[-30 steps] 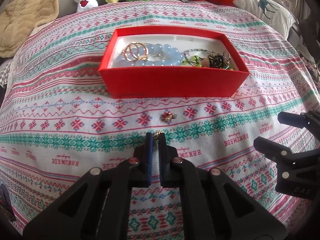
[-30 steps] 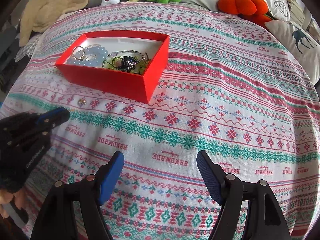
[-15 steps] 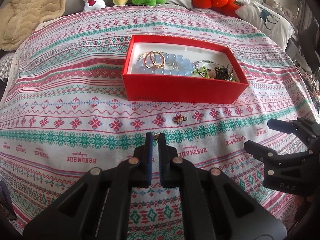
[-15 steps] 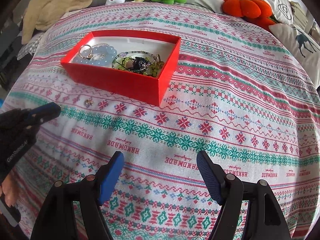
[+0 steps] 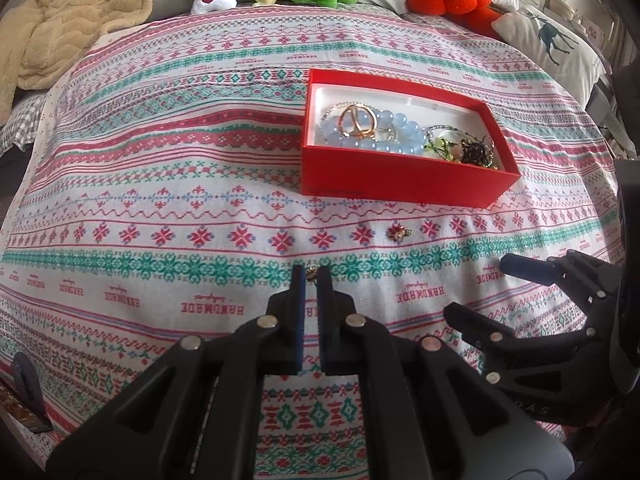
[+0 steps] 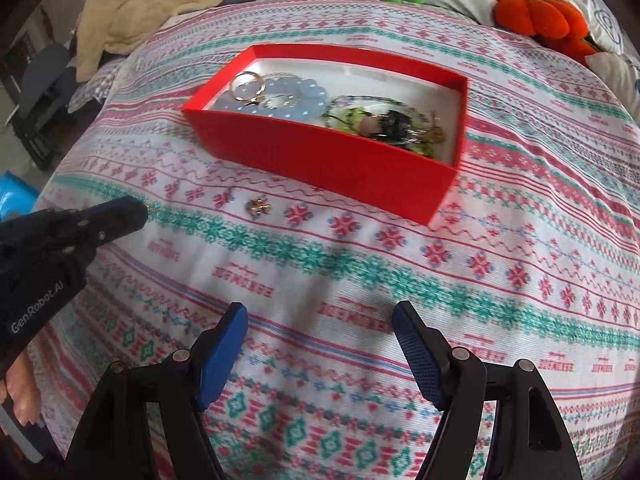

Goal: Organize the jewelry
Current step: 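Grasp the other gold stud earring with the right gripper while the left holds its earring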

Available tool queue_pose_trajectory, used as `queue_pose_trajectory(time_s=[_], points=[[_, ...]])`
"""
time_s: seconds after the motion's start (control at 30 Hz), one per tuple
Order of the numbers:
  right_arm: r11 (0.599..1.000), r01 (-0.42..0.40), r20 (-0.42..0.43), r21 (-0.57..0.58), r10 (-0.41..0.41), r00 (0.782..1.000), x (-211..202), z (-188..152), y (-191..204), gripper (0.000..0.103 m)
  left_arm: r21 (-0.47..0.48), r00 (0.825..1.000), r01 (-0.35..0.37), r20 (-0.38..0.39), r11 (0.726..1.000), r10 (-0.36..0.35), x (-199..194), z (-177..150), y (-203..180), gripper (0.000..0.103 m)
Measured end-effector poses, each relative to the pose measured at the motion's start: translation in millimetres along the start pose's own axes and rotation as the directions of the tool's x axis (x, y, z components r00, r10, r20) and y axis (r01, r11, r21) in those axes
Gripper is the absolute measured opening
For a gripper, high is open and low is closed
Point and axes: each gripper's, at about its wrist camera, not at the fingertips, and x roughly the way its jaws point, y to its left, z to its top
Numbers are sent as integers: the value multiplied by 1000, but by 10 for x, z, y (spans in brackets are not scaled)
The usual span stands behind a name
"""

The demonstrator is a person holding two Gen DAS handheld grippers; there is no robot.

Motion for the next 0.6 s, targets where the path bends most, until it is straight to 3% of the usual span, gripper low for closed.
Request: queue_pose_trajectory(time_s=[0.2, 0.37, 0.6], points=[[999, -3, 11, -35, 3, 1000, 105, 124, 176, 75, -33, 1000, 12, -2, 999, -12, -34, 8, 144, 6], [999, -9, 32, -52, 10, 999, 206, 264, 324, 61, -50, 1000, 25, -8, 998, -25, -57, 8, 241, 6], [998, -13, 65, -62, 17, 998, 370, 451, 520, 51, -62, 999, 41, -9, 997, -41, -86, 9, 340, 6]])
